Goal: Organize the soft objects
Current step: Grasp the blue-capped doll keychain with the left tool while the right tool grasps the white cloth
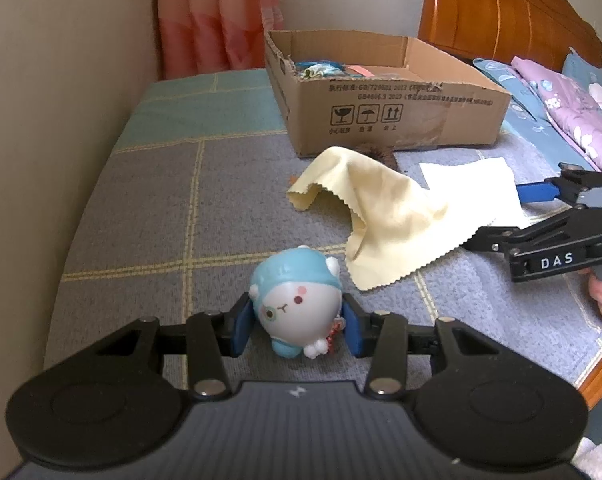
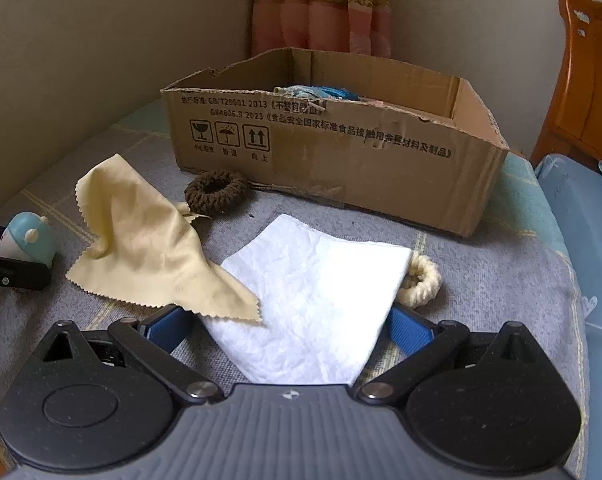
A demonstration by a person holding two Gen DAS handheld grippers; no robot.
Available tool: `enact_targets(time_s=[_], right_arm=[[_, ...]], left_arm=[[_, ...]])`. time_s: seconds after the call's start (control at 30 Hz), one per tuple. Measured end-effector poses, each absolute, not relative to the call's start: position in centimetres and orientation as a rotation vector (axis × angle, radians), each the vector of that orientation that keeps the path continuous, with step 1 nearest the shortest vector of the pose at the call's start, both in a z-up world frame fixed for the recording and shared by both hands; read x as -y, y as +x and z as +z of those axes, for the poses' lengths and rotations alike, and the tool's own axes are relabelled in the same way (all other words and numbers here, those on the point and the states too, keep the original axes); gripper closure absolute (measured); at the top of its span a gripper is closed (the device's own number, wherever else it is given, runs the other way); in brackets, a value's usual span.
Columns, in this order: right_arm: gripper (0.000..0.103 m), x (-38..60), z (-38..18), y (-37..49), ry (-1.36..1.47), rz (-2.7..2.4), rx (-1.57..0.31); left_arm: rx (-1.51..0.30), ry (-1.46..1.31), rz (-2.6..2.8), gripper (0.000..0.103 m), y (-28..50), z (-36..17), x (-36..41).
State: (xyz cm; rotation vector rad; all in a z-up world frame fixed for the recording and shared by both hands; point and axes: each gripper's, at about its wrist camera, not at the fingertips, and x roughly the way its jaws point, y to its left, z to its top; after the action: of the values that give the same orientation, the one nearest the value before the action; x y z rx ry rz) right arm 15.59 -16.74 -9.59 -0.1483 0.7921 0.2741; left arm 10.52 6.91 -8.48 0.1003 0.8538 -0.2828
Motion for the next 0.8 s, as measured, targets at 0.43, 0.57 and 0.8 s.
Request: enact_targets(time_s=[0.43,0.57,0.8], right_arm=[[0.069,17.1,-8.2,13.6,-0.178,0.180,-0.803],[0.068,18.3,-7.9,13.2,-0.136,0.193,-0.827],[0.042,18.1,-8.1,13.8,-0.187,0.229,-0.833]], left_arm=[[-0.852,0.097,-0.287,0.051,10.7,-8.6,-6.8],[-0.851,0.100,-0.289,0.050,10.7,-8.7,-6.7],[-0.852,0.104,-0.292,0.050,10.8,-8.7,-6.7]])
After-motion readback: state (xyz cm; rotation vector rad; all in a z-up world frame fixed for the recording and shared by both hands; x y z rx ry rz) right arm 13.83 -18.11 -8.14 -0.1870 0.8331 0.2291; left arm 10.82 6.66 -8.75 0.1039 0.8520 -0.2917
